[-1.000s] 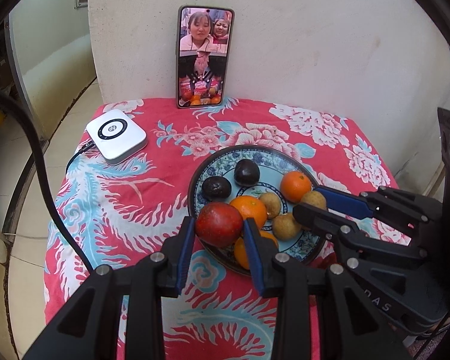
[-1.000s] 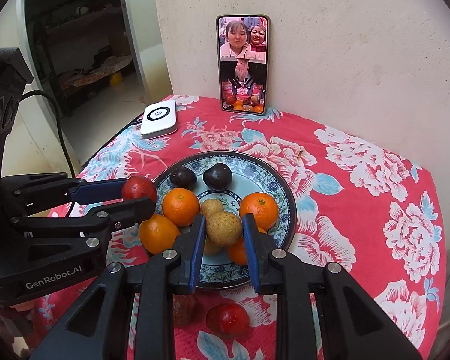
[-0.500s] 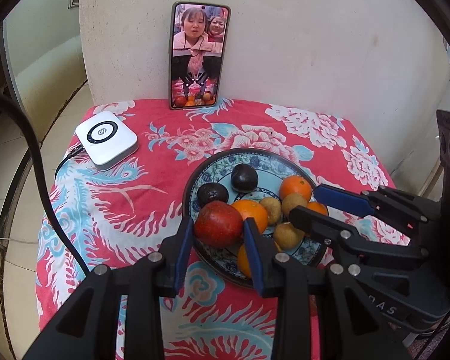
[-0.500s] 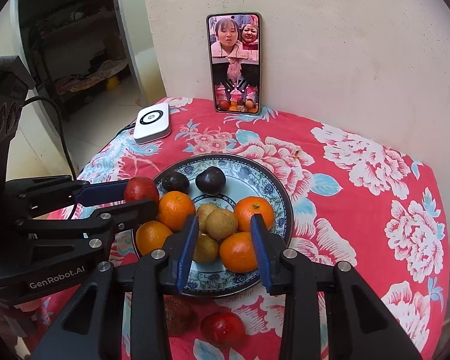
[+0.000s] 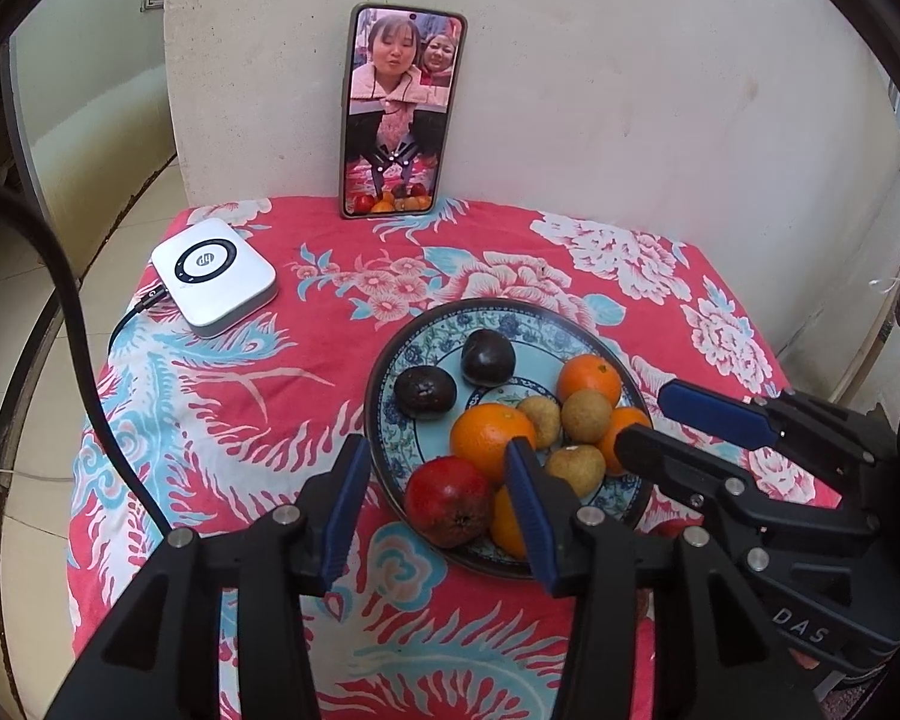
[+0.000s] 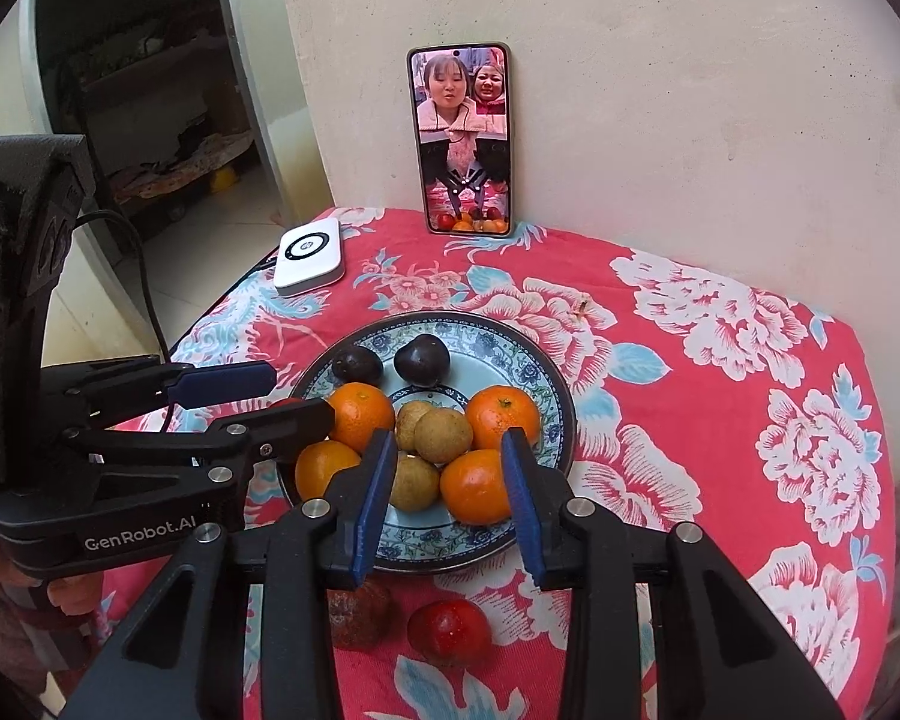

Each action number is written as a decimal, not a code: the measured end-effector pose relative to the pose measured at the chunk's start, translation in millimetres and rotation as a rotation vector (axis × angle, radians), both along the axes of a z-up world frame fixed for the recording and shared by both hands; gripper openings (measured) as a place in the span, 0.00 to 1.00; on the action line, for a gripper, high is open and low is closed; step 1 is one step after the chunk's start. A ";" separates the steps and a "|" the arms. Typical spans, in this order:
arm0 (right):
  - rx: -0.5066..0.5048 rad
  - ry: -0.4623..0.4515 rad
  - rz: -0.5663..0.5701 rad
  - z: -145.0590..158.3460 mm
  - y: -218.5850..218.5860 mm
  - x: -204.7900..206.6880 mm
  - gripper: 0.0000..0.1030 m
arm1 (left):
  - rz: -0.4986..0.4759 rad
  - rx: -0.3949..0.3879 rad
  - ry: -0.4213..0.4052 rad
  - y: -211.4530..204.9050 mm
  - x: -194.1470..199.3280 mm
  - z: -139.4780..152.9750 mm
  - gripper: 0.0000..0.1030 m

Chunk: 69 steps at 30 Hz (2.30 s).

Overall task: Organize fruits
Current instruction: 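Lower both fruits onto the plate and open both tools, then withdraw both open tools from the plate toward the last two red fruits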

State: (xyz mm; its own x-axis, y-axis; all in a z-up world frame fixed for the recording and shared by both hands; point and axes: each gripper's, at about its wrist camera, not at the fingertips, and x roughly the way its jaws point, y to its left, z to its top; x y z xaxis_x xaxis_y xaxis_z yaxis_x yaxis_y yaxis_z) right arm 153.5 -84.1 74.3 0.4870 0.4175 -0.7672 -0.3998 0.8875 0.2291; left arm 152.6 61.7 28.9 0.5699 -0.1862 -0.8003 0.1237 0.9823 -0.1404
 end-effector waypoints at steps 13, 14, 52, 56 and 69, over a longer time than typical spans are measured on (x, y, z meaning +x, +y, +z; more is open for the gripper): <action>0.031 0.027 -0.031 -2.6 -17.7 -19.0 0.36 | 0.002 0.016 -0.017 -9.9 -18.9 17.8 0.48; 0.037 0.030 -0.033 -2.4 -19.3 -20.9 0.36 | 0.002 0.014 -0.014 -11.2 -21.1 18.0 0.48; 0.073 0.076 -0.105 -14.9 -68.3 -63.3 0.37 | -0.048 0.020 0.089 -68.7 -64.5 -2.5 0.48; 0.069 0.076 -0.104 -15.0 -68.3 -63.2 0.37 | -0.054 0.021 0.087 -70.7 -64.0 -5.4 0.48; 0.065 0.084 -0.105 -17.9 -68.1 -62.9 0.37 | -0.055 0.036 0.090 -72.2 -60.2 -15.5 0.38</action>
